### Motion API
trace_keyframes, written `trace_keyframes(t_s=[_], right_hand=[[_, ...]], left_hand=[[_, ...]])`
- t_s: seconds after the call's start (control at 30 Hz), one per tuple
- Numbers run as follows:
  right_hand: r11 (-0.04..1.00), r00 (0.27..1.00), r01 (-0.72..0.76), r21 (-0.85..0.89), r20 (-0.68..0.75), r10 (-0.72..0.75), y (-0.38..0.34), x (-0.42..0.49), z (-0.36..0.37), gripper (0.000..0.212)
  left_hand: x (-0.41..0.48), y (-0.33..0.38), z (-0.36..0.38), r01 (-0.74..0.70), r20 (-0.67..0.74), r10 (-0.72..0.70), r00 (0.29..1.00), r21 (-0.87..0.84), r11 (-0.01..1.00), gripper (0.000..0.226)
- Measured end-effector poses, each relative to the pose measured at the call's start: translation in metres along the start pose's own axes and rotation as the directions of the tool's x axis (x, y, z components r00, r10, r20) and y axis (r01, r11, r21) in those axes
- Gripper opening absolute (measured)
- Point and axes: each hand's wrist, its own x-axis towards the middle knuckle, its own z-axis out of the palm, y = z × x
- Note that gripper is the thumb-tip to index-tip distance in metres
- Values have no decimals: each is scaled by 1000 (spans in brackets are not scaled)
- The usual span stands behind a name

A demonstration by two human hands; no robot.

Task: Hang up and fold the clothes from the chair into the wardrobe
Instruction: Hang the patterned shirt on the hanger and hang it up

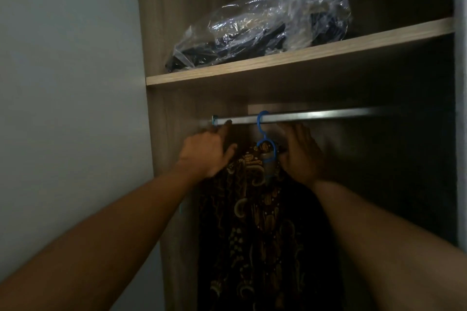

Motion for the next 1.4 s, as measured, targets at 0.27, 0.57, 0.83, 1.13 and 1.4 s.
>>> trace_keyframes(t_s=[0.27, 0.57, 0.83, 1.13, 1.4], right_hand=[[905, 976, -19, 424, 205, -75, -82, 80, 37, 14], [992, 648, 127, 12, 756, -92, -82, 121, 97, 21], [994, 664, 48, 98, 741, -105, -72, 117, 95, 28], [972, 717, -89, 216, 692, -88, -60, 100, 83, 75], [938, 683, -160, 308, 721, -120, -61, 84, 74, 142]], left_hand=[[6, -26, 2, 72, 21, -72, 997, 4, 997, 73], [6, -37, 19, -16, 2, 16, 1000, 261, 965, 70], [2, -38, 16, -57, 67, 40, 997, 275, 960, 84], [-7, -30, -3, -224, 366, 67, 928, 407, 886, 133], [-2, -26, -8, -27, 407, -45, 912, 171, 985, 79]])
